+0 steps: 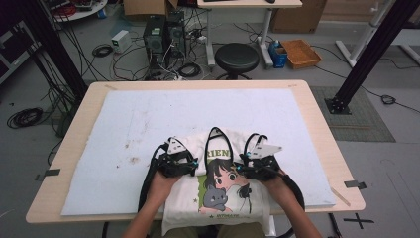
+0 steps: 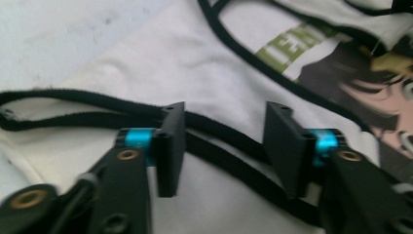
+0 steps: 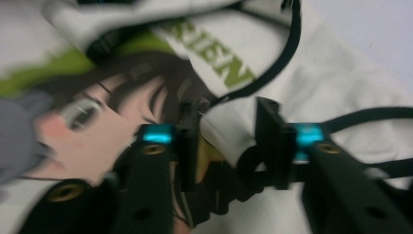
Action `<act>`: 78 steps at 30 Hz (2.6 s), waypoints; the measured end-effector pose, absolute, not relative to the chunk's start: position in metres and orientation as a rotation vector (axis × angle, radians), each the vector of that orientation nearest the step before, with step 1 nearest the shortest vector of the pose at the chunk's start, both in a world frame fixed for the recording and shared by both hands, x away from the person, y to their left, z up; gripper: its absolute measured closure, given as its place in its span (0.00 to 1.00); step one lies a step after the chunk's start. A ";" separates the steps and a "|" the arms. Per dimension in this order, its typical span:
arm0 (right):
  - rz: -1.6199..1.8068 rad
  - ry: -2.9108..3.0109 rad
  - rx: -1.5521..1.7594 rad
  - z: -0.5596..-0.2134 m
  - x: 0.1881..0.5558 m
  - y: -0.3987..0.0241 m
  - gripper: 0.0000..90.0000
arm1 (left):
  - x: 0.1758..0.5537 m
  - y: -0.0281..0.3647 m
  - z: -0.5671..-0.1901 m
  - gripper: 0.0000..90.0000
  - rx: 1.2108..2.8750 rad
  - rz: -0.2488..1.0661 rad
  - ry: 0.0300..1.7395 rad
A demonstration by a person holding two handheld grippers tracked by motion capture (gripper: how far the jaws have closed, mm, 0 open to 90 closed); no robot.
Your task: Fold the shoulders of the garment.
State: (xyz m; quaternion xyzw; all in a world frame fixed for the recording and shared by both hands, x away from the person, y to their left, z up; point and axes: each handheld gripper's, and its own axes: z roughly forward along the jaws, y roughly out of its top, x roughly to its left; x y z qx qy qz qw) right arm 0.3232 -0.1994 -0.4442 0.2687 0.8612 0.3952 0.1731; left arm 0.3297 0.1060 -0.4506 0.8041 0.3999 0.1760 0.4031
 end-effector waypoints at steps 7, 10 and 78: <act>1.035 2.432 0.758 -0.439 0.324 -0.218 0.98 | 0.334 0.110 -0.444 0.96 2.021 0.506 1.065; 1.055 2.426 0.782 -0.432 0.319 -0.232 0.98 | 0.332 0.123 -0.438 0.96 1.972 0.512 1.089; 1.147 2.500 0.821 -0.435 0.305 -0.239 0.69 | 0.400 0.163 -0.451 0.92 1.822 0.527 1.370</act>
